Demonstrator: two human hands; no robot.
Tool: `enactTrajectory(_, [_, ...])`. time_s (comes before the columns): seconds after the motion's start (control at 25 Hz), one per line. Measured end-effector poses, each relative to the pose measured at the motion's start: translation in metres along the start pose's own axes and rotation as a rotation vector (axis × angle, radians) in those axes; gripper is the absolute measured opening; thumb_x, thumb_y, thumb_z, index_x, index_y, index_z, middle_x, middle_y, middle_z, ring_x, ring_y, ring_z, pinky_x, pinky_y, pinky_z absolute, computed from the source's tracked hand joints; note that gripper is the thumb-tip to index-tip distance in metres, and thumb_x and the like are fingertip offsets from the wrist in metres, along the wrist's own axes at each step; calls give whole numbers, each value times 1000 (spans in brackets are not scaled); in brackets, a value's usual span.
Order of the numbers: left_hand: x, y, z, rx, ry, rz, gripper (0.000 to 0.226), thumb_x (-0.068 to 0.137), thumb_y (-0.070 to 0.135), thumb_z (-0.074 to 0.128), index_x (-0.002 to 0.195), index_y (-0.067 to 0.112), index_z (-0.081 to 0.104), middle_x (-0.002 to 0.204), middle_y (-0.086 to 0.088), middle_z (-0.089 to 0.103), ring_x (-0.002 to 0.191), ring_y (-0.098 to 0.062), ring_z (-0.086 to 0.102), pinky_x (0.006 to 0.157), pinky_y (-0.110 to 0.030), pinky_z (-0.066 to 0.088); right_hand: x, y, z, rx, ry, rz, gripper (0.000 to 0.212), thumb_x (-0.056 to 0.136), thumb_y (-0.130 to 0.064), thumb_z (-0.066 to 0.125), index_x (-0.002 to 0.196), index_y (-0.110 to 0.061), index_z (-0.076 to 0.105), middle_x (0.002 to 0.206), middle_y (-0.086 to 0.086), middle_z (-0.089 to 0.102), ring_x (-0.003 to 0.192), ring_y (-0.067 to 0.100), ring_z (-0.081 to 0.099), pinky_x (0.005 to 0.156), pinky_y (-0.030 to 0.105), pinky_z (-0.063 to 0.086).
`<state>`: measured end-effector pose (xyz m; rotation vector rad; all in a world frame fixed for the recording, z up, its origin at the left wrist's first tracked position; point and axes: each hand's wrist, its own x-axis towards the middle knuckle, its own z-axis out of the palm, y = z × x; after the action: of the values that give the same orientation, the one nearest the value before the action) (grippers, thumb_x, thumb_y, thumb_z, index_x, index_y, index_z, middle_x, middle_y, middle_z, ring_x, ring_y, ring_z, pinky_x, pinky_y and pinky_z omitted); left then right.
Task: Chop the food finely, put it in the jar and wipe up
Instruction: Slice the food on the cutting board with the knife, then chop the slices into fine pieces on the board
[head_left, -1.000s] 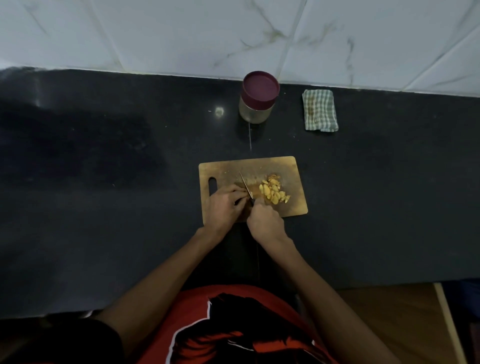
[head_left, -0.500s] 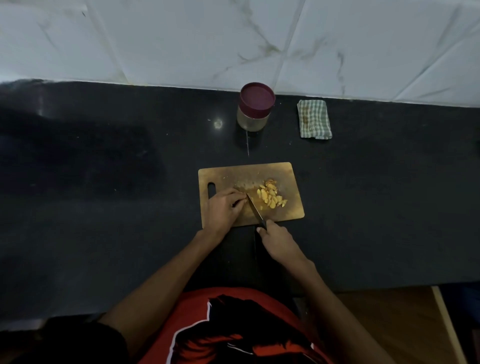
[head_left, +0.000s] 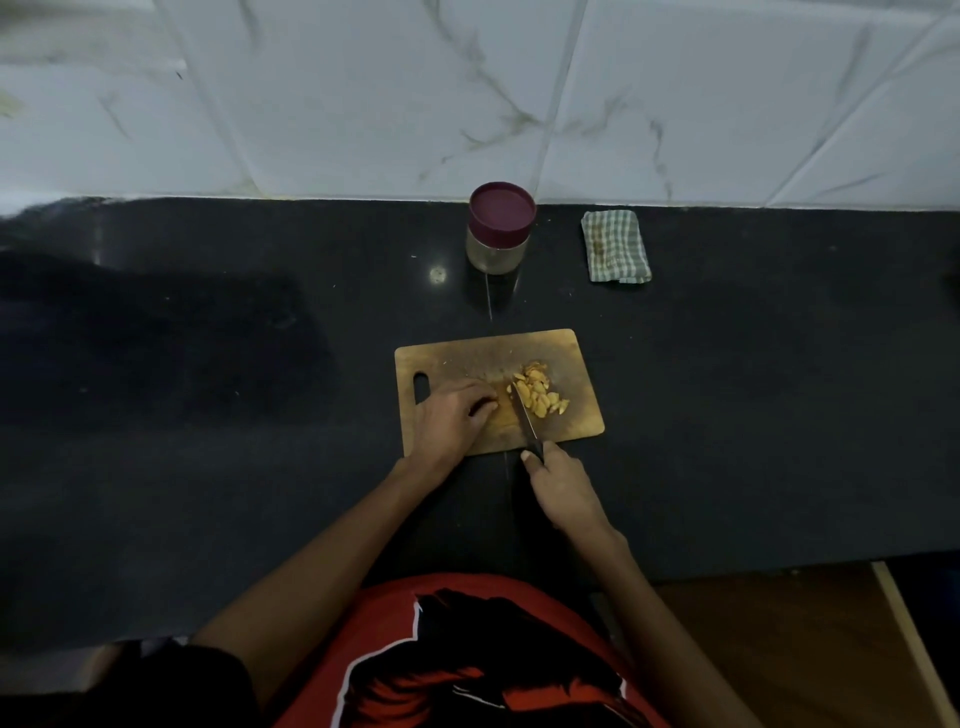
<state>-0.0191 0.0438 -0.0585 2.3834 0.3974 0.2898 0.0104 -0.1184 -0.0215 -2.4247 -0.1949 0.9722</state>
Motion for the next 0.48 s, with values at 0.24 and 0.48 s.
enactTrajectory(0.24, [1, -1, -6, -48, -67, -14, 21, 89, 19, 61, 109, 20, 68, 113, 6, 67, 104, -7, 60, 90, -33, 51, -5, 7, -2, 36, 51, -20, 27, 104, -35, 40, 118, -15, 54, 107, 8, 63, 101, 25, 61, 89, 42, 49])
enactTrajectory(0.48, [-3, 0, -9, -65, -95, -13, 21, 89, 15, 61, 109, 16, 68, 113, 3, 66, 105, -9, 59, 92, -32, 50, -7, 18, -8, 49, 111, -24, 28, 104, -37, 38, 119, -18, 53, 105, 8, 63, 98, 25, 62, 90, 48, 50])
